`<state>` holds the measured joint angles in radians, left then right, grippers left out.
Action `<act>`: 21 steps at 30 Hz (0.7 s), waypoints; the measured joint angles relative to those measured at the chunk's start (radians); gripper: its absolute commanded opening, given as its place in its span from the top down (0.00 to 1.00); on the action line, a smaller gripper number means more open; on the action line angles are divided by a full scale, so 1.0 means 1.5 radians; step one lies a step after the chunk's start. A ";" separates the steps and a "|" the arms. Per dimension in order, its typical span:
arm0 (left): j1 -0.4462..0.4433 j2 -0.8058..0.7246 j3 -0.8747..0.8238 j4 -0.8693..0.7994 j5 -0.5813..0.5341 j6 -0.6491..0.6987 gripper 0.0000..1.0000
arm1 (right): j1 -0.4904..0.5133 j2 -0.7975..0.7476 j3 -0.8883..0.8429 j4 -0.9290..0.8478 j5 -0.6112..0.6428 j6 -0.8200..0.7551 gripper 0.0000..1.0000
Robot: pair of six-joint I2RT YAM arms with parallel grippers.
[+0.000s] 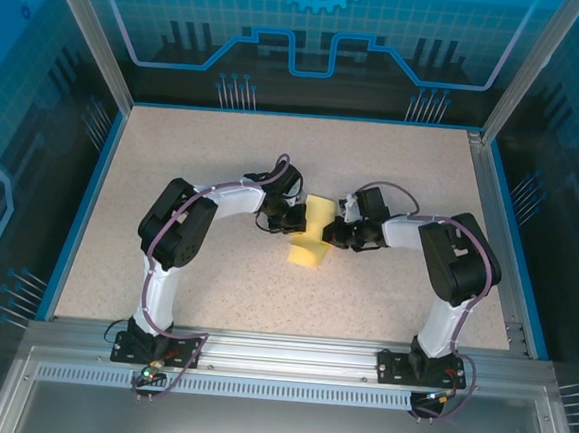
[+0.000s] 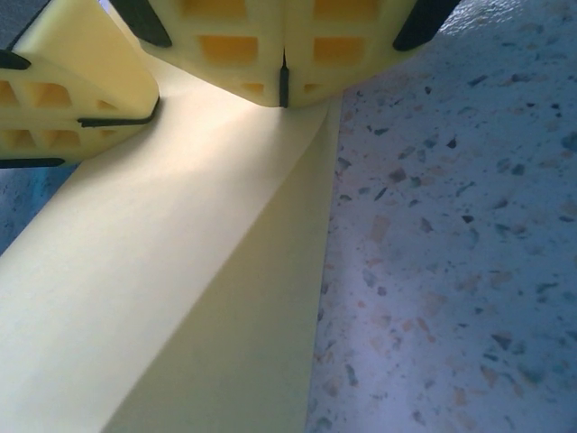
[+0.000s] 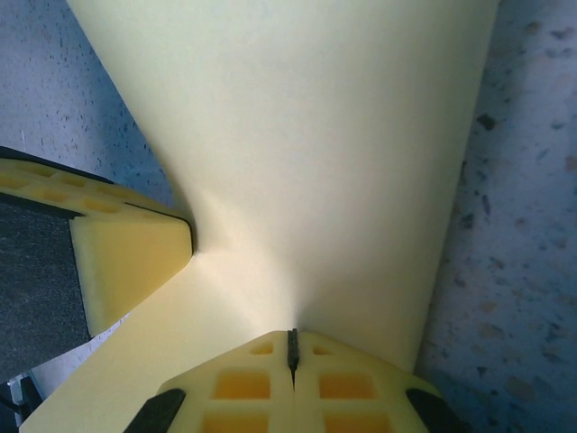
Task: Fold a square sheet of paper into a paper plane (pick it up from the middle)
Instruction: Fold the square sheet of paper in half at the center of the table.
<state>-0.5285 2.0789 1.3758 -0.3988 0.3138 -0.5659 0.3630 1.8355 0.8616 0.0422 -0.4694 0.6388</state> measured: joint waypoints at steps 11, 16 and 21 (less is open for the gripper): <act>0.000 0.000 0.000 0.000 0.000 0.001 1.00 | 0.000 -0.035 -0.043 0.040 -0.046 0.026 0.93; 0.000 0.000 0.000 0.000 0.000 0.001 1.00 | 0.000 -0.036 -0.057 0.062 -0.064 0.033 0.93; 0.000 0.000 0.000 0.000 0.000 0.001 1.00 | 0.000 -0.025 -0.058 0.068 -0.064 0.028 0.94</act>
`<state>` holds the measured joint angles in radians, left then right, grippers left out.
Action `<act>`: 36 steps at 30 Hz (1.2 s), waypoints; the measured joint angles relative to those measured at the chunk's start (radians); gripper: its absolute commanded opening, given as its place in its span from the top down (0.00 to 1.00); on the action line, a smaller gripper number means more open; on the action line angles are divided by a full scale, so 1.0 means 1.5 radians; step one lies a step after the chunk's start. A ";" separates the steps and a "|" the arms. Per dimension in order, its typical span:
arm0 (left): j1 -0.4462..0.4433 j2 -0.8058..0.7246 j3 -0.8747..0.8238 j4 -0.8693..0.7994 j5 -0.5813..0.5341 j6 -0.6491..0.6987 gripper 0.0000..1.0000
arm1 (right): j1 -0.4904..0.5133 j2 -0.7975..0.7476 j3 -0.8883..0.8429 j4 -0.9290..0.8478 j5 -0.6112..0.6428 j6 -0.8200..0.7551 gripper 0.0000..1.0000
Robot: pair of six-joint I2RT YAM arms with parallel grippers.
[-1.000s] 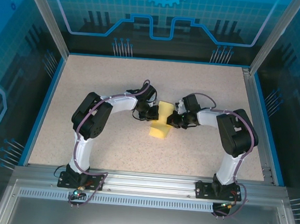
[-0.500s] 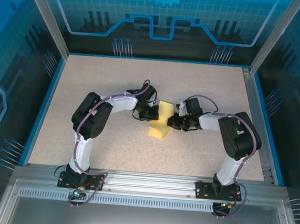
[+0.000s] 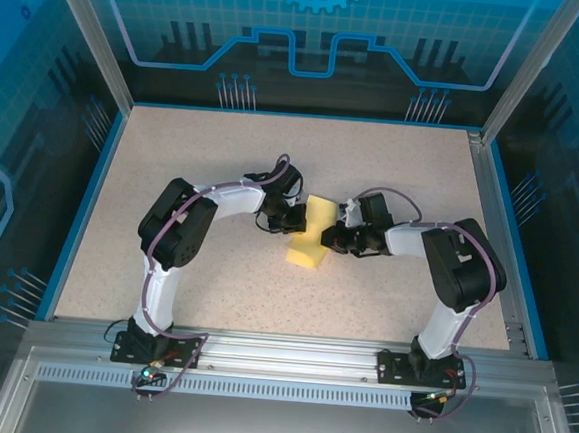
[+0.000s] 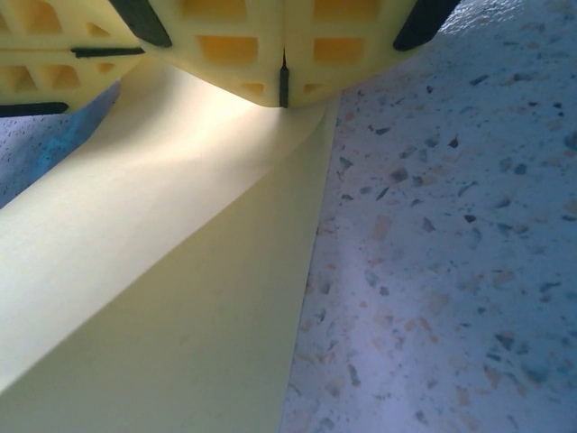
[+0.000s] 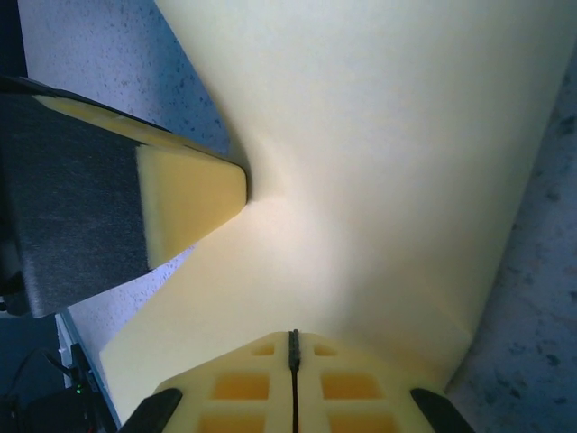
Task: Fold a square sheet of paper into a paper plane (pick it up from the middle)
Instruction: Fold the square sheet of paper in half at the center of the table.
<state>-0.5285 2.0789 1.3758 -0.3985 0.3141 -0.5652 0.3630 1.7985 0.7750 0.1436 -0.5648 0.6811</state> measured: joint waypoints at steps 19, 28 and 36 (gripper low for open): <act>0.000 0.001 0.000 0.000 0.000 0.012 1.00 | 0.007 -0.042 -0.027 0.026 -0.015 0.005 0.92; 0.000 0.001 0.000 0.000 0.000 0.012 1.00 | 0.024 -0.034 -0.033 0.033 -0.012 0.010 0.93; 0.000 0.001 0.000 0.000 0.000 0.012 1.00 | 0.021 -0.017 -0.066 0.065 -0.016 0.012 0.93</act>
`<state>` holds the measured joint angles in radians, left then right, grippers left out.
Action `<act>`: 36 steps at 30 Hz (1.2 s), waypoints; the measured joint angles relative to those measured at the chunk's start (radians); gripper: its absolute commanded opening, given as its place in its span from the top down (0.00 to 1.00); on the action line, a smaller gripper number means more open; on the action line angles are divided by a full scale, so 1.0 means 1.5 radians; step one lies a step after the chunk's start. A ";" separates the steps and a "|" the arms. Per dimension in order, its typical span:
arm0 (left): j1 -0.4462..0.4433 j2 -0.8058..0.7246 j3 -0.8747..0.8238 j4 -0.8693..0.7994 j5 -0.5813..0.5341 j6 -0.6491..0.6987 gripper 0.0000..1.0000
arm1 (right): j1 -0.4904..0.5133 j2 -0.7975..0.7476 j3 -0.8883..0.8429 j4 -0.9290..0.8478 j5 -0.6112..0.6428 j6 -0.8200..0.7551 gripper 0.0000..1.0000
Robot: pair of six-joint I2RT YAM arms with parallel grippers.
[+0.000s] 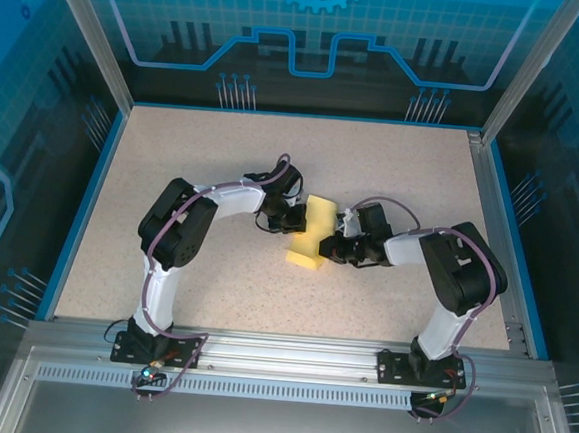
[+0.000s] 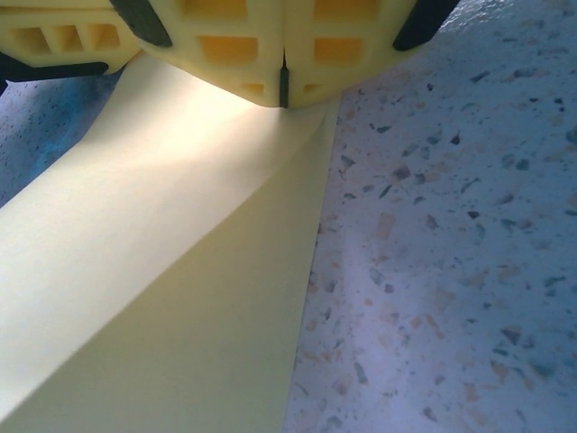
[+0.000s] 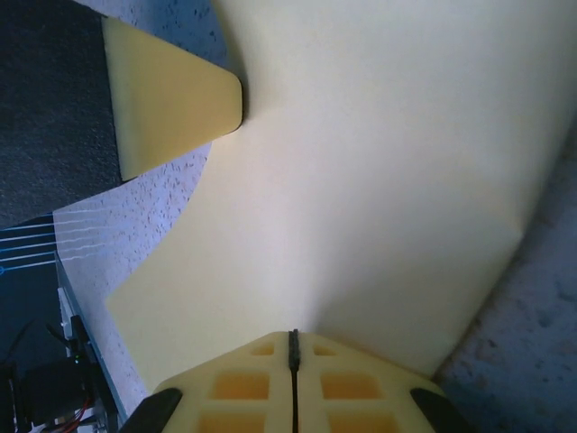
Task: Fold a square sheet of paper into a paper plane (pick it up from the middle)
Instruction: Fold the square sheet of paper in half at the center of the table.
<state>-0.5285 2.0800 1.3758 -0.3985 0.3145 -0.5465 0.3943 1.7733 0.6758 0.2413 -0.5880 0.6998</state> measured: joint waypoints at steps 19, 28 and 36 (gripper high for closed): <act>0.000 0.000 0.000 0.000 0.000 0.000 1.00 | 0.029 -0.037 -0.002 -0.014 0.004 0.012 0.93; 0.000 0.001 0.000 0.001 0.002 0.000 1.00 | 0.026 -0.017 -0.024 0.010 0.002 0.012 0.92; 0.000 0.001 0.000 0.001 0.002 0.000 1.00 | 0.027 -0.040 -0.019 -0.021 0.003 0.012 0.91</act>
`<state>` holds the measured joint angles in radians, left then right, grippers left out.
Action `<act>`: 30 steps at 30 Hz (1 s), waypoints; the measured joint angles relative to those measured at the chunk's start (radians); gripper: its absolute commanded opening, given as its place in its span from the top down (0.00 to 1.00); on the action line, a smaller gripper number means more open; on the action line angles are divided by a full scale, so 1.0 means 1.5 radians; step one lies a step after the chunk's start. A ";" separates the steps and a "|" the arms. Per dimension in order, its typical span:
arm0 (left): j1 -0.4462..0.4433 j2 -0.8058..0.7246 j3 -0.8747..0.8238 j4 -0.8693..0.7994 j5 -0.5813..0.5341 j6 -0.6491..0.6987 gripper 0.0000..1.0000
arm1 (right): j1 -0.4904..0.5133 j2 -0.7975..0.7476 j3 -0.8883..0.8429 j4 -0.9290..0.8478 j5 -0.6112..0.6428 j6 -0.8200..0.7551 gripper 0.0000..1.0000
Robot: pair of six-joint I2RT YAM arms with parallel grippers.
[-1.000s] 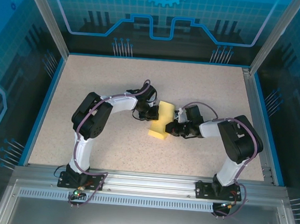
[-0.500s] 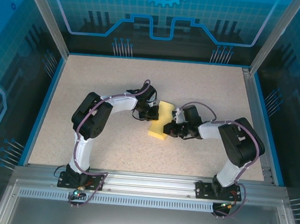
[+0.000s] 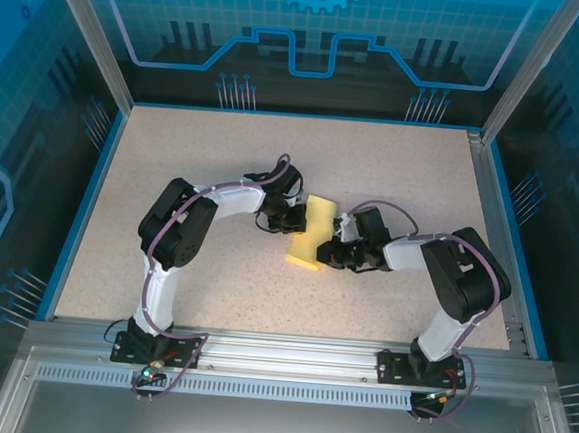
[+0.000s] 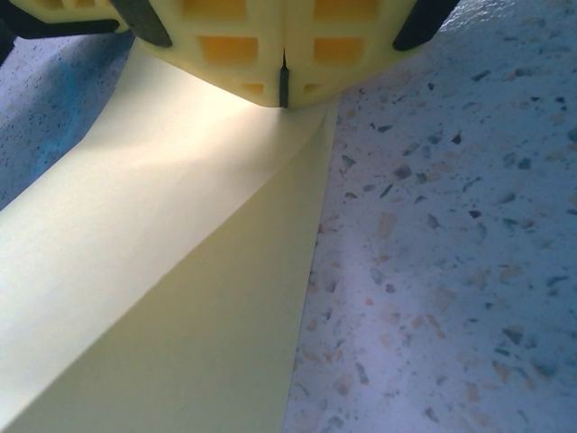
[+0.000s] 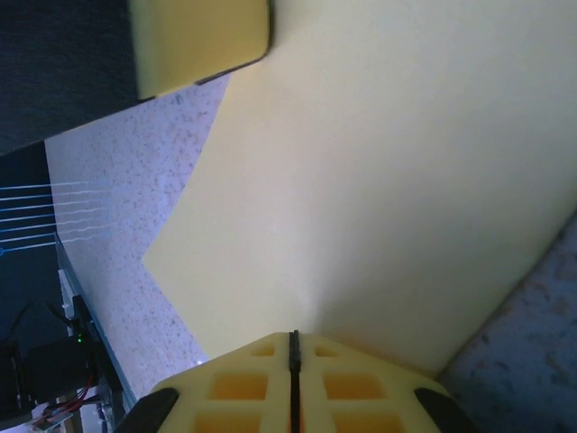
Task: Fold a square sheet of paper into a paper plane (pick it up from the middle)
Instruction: Fold the square sheet of paper in half at the center of the table.
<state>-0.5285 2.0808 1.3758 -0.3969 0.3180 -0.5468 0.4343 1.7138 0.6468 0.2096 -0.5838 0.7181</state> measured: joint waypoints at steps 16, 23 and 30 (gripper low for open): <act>0.000 0.000 0.000 0.000 0.000 0.000 1.00 | 0.028 0.016 -0.006 0.013 0.010 -0.011 0.93; 0.000 0.000 0.000 -0.001 0.000 0.000 1.00 | 0.027 -0.012 -0.031 0.024 0.014 -0.012 0.92; 0.000 0.000 0.000 -0.001 0.000 0.000 1.00 | 0.027 -0.045 -0.062 0.031 0.015 -0.010 0.91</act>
<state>-0.5285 2.0808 1.3758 -0.3977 0.3183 -0.5465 0.4744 1.6463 0.5545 0.2554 -0.5617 0.7033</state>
